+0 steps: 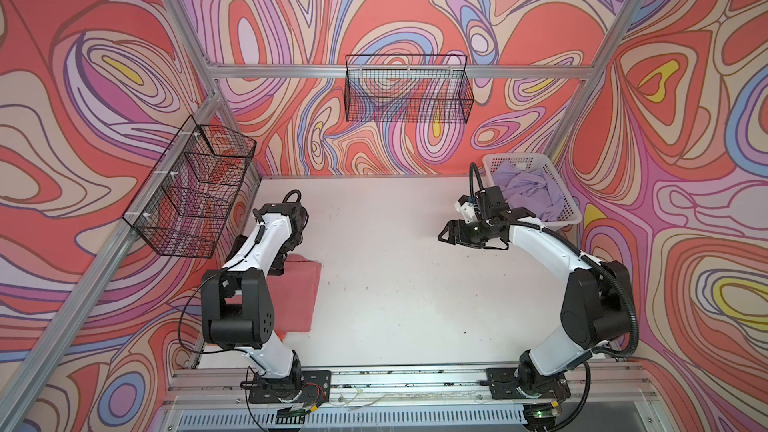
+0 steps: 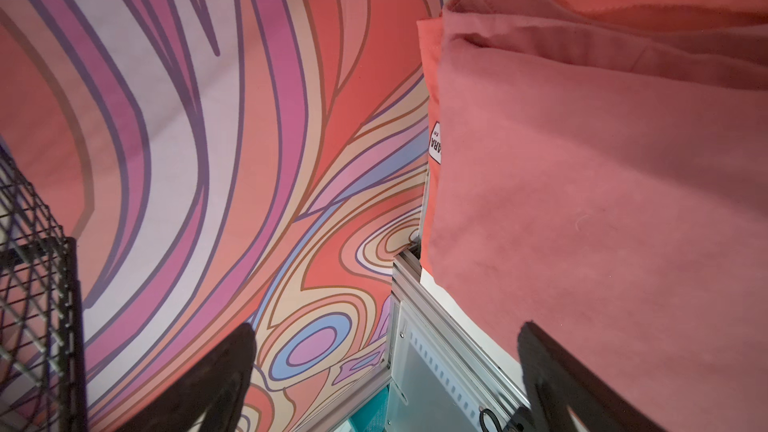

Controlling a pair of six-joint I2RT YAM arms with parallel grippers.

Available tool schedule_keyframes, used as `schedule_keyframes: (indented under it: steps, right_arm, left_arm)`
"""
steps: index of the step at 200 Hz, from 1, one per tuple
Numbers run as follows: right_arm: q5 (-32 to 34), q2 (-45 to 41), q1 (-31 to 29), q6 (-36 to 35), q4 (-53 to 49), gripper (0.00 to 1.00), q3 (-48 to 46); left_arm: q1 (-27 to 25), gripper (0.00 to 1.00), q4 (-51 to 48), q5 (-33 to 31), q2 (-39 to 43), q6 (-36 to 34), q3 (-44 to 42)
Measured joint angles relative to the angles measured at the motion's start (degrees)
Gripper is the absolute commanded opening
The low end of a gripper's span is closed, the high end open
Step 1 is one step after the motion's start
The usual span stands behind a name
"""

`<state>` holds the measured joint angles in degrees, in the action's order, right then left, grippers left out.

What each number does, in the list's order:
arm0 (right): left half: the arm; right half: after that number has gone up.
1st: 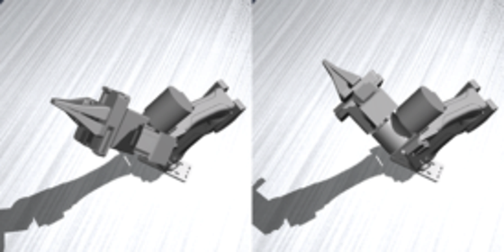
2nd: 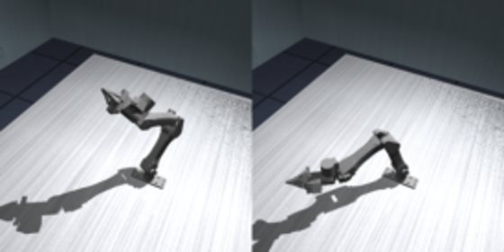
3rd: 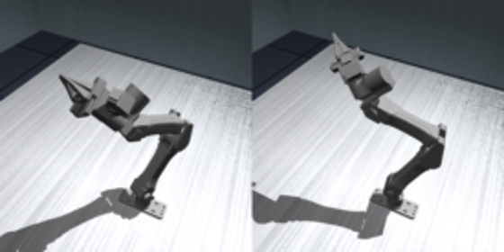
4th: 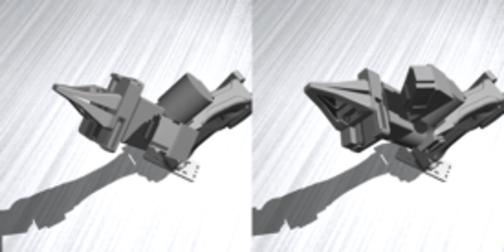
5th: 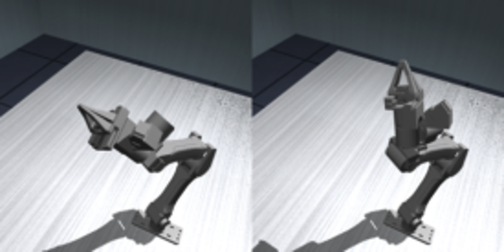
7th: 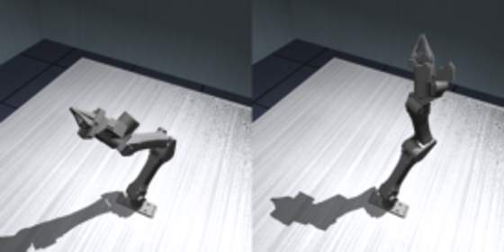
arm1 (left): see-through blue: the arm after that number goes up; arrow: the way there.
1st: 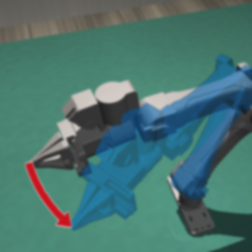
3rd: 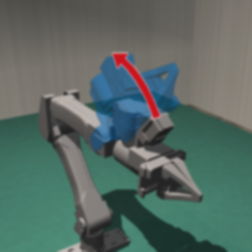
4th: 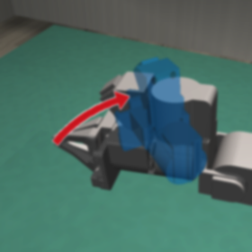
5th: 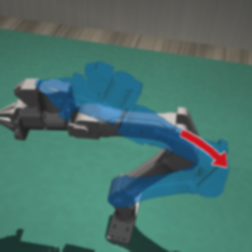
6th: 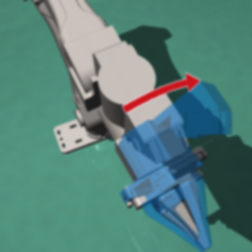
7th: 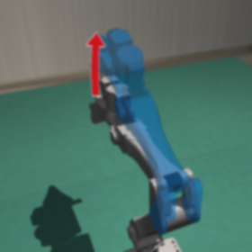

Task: Fold and stack the t-shirts

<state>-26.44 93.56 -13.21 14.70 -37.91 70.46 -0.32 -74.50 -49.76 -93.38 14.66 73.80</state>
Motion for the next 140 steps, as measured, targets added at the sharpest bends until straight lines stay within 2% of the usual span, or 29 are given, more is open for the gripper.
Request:
schedule_keyframes:
  steps: [29,62,78,100,120,140]
  right_arm:
    - [0.3,-0.3,0.0,0.1,0.6,0.80,-1.0]
    - [3.2,-3.7,0.0,0.5,1.8,0.85,-4.5]
    - [5.5,-6.8,0.0,0.7,2.4,0.90,-6.4]
    - [10.2,-11.8,0.0,0.5,4.7,0.98,-9.7]
    - [15.2,-16.2,0.0,-0.2,8.1,0.98,-13.9]
    - [20.4,-18.5,0.4,-1.0,12.1,0.98,-17.9]
  left_arm:
    - [-1.5,1.00,1.6,2.6,2.2,-0.6,0.0]
    - [-9.7,1.00,11.0,8.2,8.7,-2.3,-2.4]
    - [-12.7,1.00,18.9,13.9,14.5,-3.2,-6.6]
    - [-13.0,1.00,30.4,21.4,23.8,-4.0,-14.8]
    - [-12.9,1.00,40.4,26.6,29.4,-5.3,-22.1]
    - [-12.9,1.00,48.8,29.9,30.3,-7.6,-27.5]
